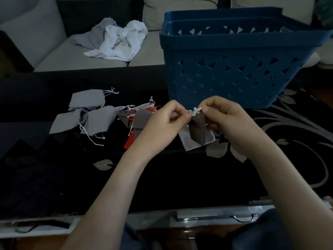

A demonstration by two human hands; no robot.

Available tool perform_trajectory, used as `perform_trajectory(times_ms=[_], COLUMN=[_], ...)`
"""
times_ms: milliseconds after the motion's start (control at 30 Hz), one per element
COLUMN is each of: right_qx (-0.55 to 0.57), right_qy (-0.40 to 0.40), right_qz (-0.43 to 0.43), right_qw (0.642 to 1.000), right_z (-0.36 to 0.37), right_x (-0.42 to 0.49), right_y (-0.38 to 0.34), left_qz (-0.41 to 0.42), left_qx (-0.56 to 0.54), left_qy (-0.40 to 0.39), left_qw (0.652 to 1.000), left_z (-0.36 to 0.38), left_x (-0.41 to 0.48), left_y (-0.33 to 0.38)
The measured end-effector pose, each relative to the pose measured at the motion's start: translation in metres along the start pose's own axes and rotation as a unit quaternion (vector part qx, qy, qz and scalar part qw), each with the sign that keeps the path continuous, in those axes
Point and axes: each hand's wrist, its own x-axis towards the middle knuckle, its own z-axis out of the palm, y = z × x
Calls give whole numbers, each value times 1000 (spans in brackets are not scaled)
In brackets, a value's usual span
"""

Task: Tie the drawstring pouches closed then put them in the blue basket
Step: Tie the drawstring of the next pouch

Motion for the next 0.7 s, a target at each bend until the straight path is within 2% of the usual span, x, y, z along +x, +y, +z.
perform_trajectory(times_ms=[67, 200, 300, 367, 500, 567, 633, 700], right_qx=[15, -75, -120, -197, -343, -389, -453, -532], right_qy=[-24, -55, -60, -40, -14, -22, -30, -18], right_qz=[17, 7, 19, 1, -37, -50, -70, -87], right_qw=[999, 996, 991, 980, 938, 919, 888, 842], right_z=[1, 2, 1, -1, 2, 3, 3, 4], right_x=[1, 2, 5, 9, 18, 21, 24, 26], right_y=[2, 8, 13, 21, 37, 45, 52, 55], left_qz=[-21, -79, -118, -142, -200, -223, -211, -182], left_qx=[-21, 7, 30, 52, 112, 181, 251, 296], left_qy=[9, 22, -6, -23, -58, -79, -84, -60], left_qw=[1000, 997, 992, 988, 972, 955, 941, 936], left_z=[2, 3, 2, 4, 9, 9, 6, 4], left_x=[2, 5, 6, 8, 7, 6, 4, 4], left_y=[-5, -10, -10, -12, -16, -18, -16, -16])
